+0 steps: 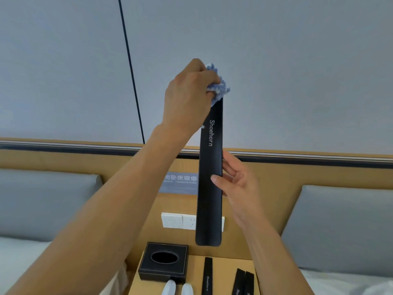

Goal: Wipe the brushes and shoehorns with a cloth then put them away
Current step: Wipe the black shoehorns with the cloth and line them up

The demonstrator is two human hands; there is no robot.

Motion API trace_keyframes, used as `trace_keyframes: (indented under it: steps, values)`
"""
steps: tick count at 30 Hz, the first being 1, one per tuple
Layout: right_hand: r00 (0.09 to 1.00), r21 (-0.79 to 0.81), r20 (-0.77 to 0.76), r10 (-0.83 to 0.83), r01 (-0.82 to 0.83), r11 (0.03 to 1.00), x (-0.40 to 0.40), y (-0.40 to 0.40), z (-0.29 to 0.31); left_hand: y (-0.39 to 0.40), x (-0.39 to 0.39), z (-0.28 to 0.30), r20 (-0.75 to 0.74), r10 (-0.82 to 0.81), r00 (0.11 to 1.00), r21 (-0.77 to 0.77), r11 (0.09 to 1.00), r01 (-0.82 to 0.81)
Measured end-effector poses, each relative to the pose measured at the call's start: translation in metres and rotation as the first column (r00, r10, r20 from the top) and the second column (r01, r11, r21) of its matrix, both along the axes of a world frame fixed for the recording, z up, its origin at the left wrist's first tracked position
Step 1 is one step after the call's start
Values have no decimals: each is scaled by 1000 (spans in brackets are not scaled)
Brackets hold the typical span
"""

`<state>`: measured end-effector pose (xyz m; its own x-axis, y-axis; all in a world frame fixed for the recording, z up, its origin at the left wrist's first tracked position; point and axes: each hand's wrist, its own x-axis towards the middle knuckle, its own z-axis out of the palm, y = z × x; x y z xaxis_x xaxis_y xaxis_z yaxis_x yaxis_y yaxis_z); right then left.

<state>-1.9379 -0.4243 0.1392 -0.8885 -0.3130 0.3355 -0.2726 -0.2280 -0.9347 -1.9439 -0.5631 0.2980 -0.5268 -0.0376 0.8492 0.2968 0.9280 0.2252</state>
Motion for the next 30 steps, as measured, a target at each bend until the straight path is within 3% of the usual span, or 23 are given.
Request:
trace_keyframes:
  steps: [5, 12, 20, 24, 30]
  values:
    - [999, -64, -13, -42, 41, 997, 5, 3, 9, 13, 12, -11, 43, -44, 998, -43, 998, 46]
    - [993, -221, 107, -44, 67, 973, 8, 15, 16, 32, 37, -65, 169, -150, 974, -149, 973, 175]
    - [952, -273, 194, 236, -178, 945, 12, 25, 16, 16, 47, -76, 219, -202, 955, -237, 938, 253]
    - [924, -378, 280, 262, -145, 914, 9, 27, 17, 15, 50, -88, 183, -204, 962, -296, 922, 252]
    - [907, -458, 371, 199, -7, 889, 8, 23, 14, 19, 58, -108, 70, -86, 994, -360, 927, 106]
